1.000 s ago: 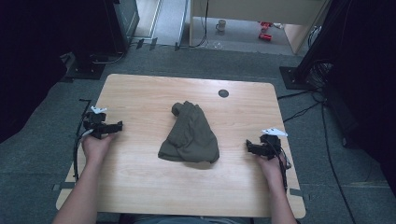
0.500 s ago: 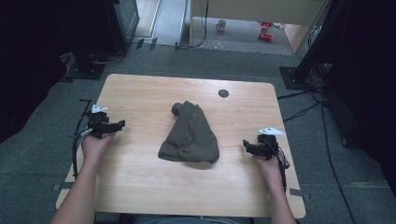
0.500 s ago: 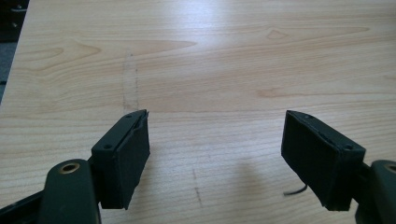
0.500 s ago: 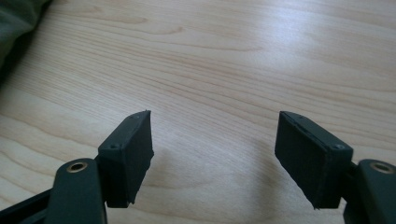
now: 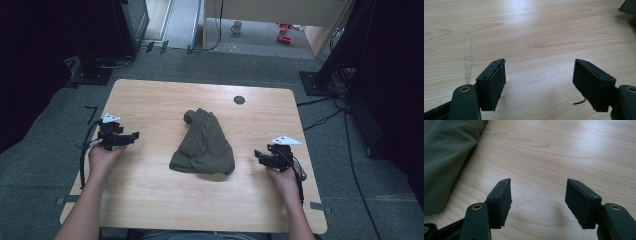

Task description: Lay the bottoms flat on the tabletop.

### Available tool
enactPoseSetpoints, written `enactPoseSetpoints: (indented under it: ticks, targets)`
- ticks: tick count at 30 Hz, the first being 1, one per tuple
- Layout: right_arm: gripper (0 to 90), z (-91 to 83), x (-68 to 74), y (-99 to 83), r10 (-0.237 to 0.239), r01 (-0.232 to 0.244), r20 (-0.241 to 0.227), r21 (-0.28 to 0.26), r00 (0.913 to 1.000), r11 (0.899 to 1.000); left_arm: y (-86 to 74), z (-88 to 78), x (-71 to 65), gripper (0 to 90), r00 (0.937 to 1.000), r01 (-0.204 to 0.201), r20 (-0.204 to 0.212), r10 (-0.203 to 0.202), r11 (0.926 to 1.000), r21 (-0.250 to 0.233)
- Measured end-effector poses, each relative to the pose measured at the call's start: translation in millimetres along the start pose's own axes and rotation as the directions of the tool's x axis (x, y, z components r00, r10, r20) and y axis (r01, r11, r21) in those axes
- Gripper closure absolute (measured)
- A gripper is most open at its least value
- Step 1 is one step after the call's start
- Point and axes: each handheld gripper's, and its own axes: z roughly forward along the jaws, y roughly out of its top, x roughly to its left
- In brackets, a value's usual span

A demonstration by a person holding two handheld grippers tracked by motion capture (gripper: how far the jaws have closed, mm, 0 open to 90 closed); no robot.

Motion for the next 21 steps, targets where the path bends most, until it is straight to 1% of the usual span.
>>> enactPoseSetpoints:
  ticks: [3,5,8,11,13,14,15,16,19,20,21]
  targets:
    - [38.1,-0.7,4.2,2.7,-0.001,0.001,-0.023,-0.006,0.9997,1.000,-0.2,-2.3,-4.1,26.6,0.9998,-0.008,0.016,0.008,1.0000,0.000]
    - [38.8,-1.8,6.6,4.9,-0.006,0.006,-0.035,-0.008,0.9994,1.000,-0.9,-4.3,-6.0,32.2,0.9994,-0.003,0.033,0.003,1.0000,-0.009]
    - [40.3,-3.6,10.7,8.3,-0.010,0.009,-0.055,-0.012,0.9984,1.000,-1.7,-7.3,-8.6,32.2,0.9983,0.009,0.058,-0.008,0.9998,-0.019]
    - [41.2,-4.5,16.4,11.6,-0.026,0.025,-0.077,-0.017,0.9967,1.000,-2.7,-10.4,-12.8,32.7,0.9978,-0.005,0.065,0.006,0.9998,-0.018]
    - [41.3,-4.5,18.7,12.6,-0.034,0.033,-0.081,-0.018,0.9961,0.999,-3.1,-11.5,-14.0,32.8,0.9976,-0.008,0.069,0.010,0.9998,-0.018]
    - [41.6,-3.7,22.9,14.8,-0.052,0.051,-0.091,-0.018,0.9944,0.999,-3.9,-13.3,-16.6,32.8,0.9971,-0.011,0.076,0.012,0.9997,-0.021]
    - [41.6,-3.7,22.9,14.8,-0.052,0.051,-0.091,-0.018,0.9944,0.999,-3.9,-13.3,-16.6,33.1,0.9971,-0.011,0.076,0.012,0.9997,-0.021]
    - [42.1,-2.7,26.7,17.2,-0.067,0.065,-0.104,-0.015,0.9924,0.998,-4.9,-15.1,-18.8,33.4,0.9962,-0.013,0.085,0.015,0.9997,-0.021]
    - [43.7,-2.2,31.6,20.8,-0.077,0.075,-0.126,-0.020,0.9890,0.997,-5.8,-16.4,-21.3,34.5,0.9956,-0.018,0.092,0.019,0.9996,-0.020]
    - [44.1,-2.1,33.9,22.4,-0.080,0.077,-0.134,-0.023,0.9878,0.997,-7.0,-18.0,-24.7,35.3,0.9945,-0.021,0.102,0.023,0.9996,-0.018]
    - [44.6,-1.8,35.9,23.6,-0.083,0.081,-0.141,-0.025,0.9865,0.996,-7.4,-18.7,-26.0,35.8,0.9943,-0.025,0.103,0.026,0.9996,-0.016]
